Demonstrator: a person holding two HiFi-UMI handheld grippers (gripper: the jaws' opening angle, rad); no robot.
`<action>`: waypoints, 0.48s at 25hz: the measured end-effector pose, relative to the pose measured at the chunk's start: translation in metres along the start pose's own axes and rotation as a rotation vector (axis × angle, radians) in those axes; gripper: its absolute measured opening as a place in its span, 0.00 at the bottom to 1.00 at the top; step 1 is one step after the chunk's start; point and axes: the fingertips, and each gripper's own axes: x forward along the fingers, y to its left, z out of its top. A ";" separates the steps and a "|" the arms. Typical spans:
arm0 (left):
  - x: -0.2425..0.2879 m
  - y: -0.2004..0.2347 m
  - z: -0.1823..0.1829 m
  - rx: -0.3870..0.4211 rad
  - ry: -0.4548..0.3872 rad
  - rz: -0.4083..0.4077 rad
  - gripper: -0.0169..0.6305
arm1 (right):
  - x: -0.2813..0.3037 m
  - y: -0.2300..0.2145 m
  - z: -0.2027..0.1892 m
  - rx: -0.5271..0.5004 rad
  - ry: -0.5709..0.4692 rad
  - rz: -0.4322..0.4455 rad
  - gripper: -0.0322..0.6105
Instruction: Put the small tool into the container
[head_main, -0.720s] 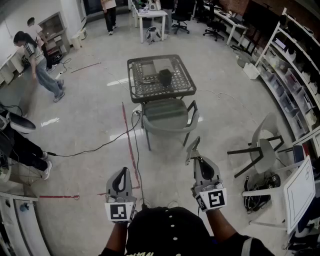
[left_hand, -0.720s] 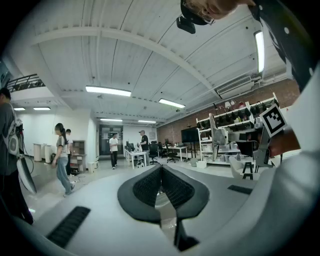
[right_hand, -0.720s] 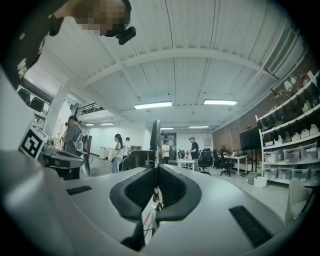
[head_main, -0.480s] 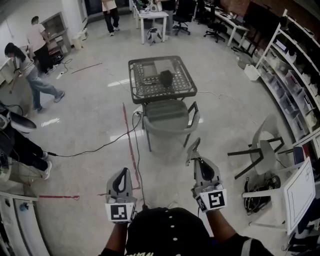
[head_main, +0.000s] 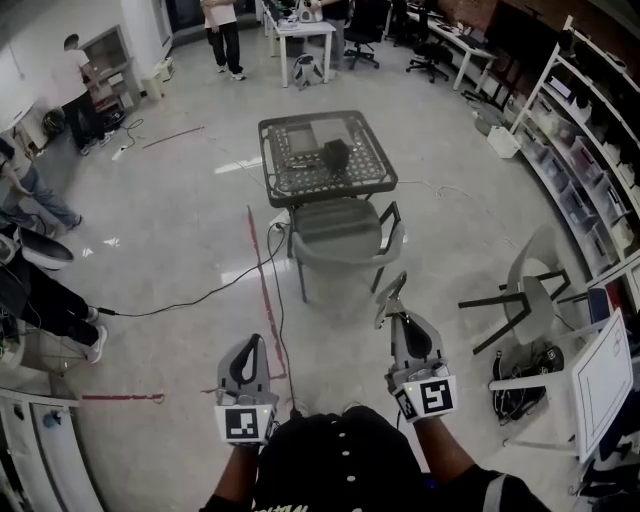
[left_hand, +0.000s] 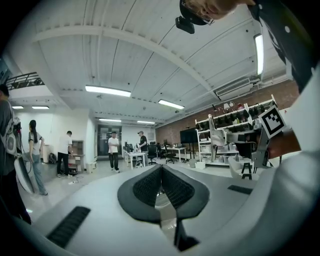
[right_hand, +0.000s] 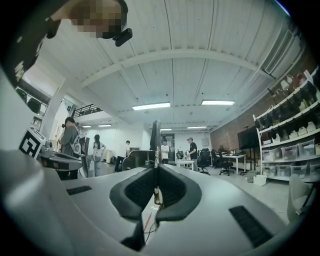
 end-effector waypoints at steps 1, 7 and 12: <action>-0.002 0.004 -0.002 -0.002 0.006 -0.001 0.07 | 0.001 0.004 -0.001 0.001 0.000 -0.005 0.08; -0.006 0.029 -0.008 -0.014 -0.011 -0.030 0.07 | 0.004 0.020 -0.017 -0.008 0.009 -0.035 0.08; 0.000 0.041 -0.009 -0.061 -0.021 -0.039 0.07 | 0.011 0.030 -0.022 -0.006 0.018 -0.045 0.08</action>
